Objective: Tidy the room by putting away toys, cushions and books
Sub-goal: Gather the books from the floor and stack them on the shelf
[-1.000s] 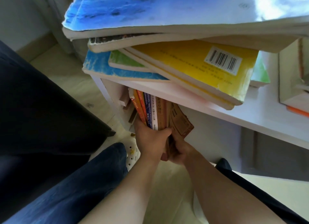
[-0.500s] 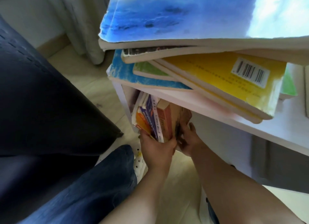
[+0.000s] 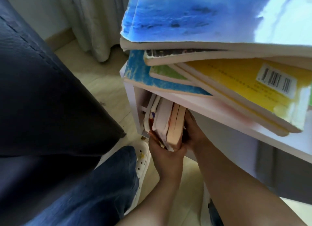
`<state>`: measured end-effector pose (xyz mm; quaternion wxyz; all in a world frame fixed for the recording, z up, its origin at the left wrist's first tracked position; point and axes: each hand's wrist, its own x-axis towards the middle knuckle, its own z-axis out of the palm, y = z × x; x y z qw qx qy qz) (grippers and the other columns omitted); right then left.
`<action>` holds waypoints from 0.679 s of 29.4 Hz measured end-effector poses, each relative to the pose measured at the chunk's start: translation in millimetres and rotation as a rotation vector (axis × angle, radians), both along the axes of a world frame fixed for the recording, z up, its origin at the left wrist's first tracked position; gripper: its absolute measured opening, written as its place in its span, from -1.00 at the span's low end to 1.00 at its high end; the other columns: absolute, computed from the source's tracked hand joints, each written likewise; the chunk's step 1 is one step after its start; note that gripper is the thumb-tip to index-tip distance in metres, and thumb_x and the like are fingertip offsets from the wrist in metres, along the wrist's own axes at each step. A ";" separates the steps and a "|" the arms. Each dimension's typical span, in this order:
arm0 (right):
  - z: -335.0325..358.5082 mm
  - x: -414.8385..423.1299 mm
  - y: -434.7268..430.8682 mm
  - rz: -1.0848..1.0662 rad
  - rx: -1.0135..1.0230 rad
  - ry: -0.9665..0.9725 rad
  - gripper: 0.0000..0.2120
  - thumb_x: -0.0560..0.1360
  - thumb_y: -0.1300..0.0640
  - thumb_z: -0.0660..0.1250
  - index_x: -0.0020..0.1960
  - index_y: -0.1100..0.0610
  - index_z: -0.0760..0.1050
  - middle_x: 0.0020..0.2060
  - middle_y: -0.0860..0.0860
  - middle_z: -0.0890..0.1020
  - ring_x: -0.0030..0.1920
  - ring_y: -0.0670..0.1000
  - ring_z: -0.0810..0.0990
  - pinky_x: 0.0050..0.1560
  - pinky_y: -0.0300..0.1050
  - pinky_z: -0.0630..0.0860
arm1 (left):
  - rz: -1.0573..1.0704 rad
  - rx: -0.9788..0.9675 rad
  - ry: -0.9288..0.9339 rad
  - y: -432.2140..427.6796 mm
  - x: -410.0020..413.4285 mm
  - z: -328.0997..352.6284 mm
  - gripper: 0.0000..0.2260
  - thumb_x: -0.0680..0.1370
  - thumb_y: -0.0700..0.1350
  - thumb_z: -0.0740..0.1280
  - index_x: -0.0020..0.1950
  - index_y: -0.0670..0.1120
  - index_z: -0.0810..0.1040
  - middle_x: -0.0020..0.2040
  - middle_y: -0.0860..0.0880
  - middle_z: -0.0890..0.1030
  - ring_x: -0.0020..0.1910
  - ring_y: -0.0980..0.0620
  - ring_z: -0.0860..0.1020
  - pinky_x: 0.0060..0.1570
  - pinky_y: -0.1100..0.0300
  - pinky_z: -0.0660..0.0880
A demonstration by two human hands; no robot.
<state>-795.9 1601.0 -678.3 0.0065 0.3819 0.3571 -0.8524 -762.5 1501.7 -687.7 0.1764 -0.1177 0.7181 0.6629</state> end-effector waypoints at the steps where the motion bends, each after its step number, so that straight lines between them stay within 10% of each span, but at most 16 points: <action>1: 2.2 -3.0 0.0 0.005 0.018 -0.022 -0.71 0.52 -0.10 0.18 -0.18 0.00 0.60 -0.27 -0.02 0.67 -0.28 -0.07 0.65 -0.34 -0.24 0.60 | -0.027 -0.003 -0.001 -0.9 -0.7 -5.6 -0.35 0.20 -0.09 0.53 0.25 -0.03 0.41 0.08 0.05 0.57 0.06 0.14 0.57 -0.10 0.42 0.53; 10: -7.9 10.2 3.9 -0.066 0.033 -0.053 -0.62 0.59 -0.11 0.12 0.25 0.09 0.46 -0.15 -0.04 0.61 -0.33 -0.13 0.65 -0.50 -0.29 0.53 | -0.283 -0.104 -0.201 -3.0 -5.7 -30.0 -0.22 0.13 0.10 0.55 0.28 -0.11 0.43 0.10 0.01 0.61 0.11 0.05 0.58 -0.20 0.53 0.43; 16: -29.5 2.7 0.0 -0.108 0.032 -0.110 -0.42 0.51 -0.33 0.10 0.31 0.03 0.48 0.19 0.09 0.60 0.16 0.12 0.56 0.02 0.02 0.55 | -0.302 0.116 -0.494 -14.3 -22.1 -6.8 -0.38 0.35 -0.40 0.45 0.28 -0.01 0.31 0.18 -0.08 0.54 0.11 -0.06 0.55 -0.11 0.20 0.56; 20: -32.4 0.1 3.5 -0.065 0.057 -0.103 -0.43 0.54 -0.29 0.02 0.32 0.05 0.46 0.20 0.10 0.58 0.18 0.14 0.54 -0.03 -0.01 0.54 | -0.329 0.143 -0.567 -23.4 -37.0 1.6 -0.52 0.41 -0.44 0.37 0.09 0.05 0.31 0.04 -0.13 0.60 0.05 -0.14 0.60 0.08 0.05 0.56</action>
